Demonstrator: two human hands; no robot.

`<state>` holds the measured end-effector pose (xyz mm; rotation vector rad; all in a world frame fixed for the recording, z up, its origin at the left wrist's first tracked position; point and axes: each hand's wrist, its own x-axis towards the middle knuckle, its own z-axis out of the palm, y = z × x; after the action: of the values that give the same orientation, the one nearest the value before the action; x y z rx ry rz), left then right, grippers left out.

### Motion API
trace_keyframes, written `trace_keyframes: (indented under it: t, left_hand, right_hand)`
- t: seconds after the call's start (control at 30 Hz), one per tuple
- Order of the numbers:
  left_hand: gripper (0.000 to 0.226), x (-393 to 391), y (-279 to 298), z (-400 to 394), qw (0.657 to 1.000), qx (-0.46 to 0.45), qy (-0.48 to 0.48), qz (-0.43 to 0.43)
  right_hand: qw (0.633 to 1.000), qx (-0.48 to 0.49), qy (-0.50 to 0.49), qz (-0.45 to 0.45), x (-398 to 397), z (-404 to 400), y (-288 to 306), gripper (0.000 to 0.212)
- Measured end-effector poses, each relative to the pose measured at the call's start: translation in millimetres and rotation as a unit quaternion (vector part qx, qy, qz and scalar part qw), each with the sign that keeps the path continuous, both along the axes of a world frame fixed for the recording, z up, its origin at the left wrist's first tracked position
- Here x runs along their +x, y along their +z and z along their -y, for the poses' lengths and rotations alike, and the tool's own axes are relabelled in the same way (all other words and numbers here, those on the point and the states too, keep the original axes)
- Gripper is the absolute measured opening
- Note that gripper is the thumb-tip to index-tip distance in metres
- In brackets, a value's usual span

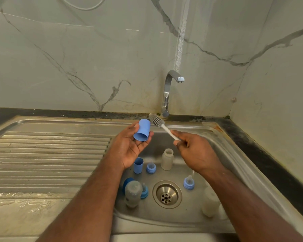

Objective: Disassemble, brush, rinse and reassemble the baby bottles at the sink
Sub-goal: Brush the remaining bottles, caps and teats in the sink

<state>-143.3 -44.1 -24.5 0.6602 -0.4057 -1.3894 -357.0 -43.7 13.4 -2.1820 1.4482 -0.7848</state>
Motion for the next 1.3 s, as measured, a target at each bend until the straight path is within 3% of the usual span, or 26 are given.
trace_keyframes:
  t: [0.13,0.27,0.4,0.57,0.67,0.8,1.0,1.2,1.3]
  left_hand:
    - [0.025,-2,0,0,1.000,0.007,0.006,0.016]
    - [0.027,-2,-1,0,1.000,0.022,0.009,0.012]
    - [0.026,-3,0,-1,1.000,0.016,0.009,0.012]
    - [0.028,-4,2,-2,1.000,0.023,0.002,0.010]
    - [0.030,-5,1,-2,1.000,0.022,0.008,0.014]
    - [0.034,-8,1,-3,0.999,0.031,0.014,0.031]
    - [0.034,-10,2,-4,0.998,0.034,0.021,0.051]
    - [0.030,-10,4,-3,0.997,0.033,0.018,0.061]
    - [0.041,-10,3,-3,0.995,0.018,0.024,0.100]
  right_hand:
    - [0.998,0.012,0.064,0.014,4,-8,-3,0.038]
    - [1.000,-0.019,0.016,-0.006,8,-3,-4,0.040]
    - [0.999,-0.010,0.050,0.019,7,-7,-5,0.038]
    - [0.999,-0.023,-0.002,0.030,0,1,-4,0.041]
    - [0.999,-0.012,0.044,0.013,4,-4,-5,0.038]
    - [1.000,-0.023,-0.010,0.012,4,2,-6,0.042]
    - [1.000,-0.022,-0.001,0.006,8,1,-8,0.042]
    - [0.998,-0.030,-0.012,0.057,4,2,-8,0.041]
    - [0.997,-0.016,-0.016,0.071,2,5,-9,0.042]
